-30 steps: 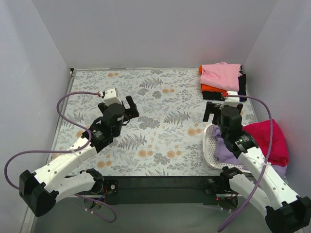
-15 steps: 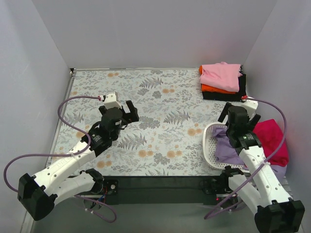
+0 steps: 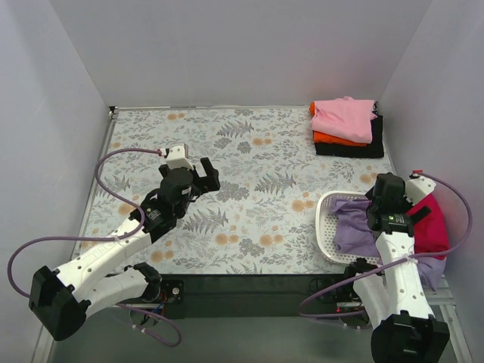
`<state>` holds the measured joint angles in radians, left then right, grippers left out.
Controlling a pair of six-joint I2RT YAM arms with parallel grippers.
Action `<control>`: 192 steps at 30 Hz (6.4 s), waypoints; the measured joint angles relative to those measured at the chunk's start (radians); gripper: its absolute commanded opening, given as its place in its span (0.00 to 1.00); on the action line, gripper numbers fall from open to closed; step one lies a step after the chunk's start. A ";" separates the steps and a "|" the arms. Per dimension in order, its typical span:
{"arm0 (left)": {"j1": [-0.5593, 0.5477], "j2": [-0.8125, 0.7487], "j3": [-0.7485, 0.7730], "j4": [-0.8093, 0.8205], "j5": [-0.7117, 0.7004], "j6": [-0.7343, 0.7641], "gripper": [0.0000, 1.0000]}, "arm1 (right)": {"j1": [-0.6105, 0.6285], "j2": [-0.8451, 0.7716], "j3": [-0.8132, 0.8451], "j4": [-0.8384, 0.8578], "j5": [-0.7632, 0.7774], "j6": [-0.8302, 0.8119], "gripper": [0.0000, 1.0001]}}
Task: Fold and stack the t-shirts
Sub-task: Grab the tshirt from the pile, then move the tshirt to the center of the board, then flatten the tshirt out
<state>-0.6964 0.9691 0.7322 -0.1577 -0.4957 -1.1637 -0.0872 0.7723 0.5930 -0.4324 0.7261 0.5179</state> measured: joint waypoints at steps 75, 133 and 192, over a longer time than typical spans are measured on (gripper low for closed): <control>0.008 0.033 -0.021 0.053 0.089 -0.019 0.94 | -0.257 -0.106 0.482 0.034 -0.698 -0.098 0.01; 0.232 0.427 0.060 0.027 -0.158 -0.079 0.81 | 0.748 0.744 0.610 0.311 -0.504 -0.418 0.93; 0.499 0.861 0.234 0.324 0.324 -0.097 0.00 | 1.043 1.448 0.930 0.565 -0.469 -0.395 0.01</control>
<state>-0.1974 1.8301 0.9661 0.1665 -0.1719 -1.2606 0.9562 2.2204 1.5234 0.1326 0.2569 0.1226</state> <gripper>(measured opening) 0.041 0.020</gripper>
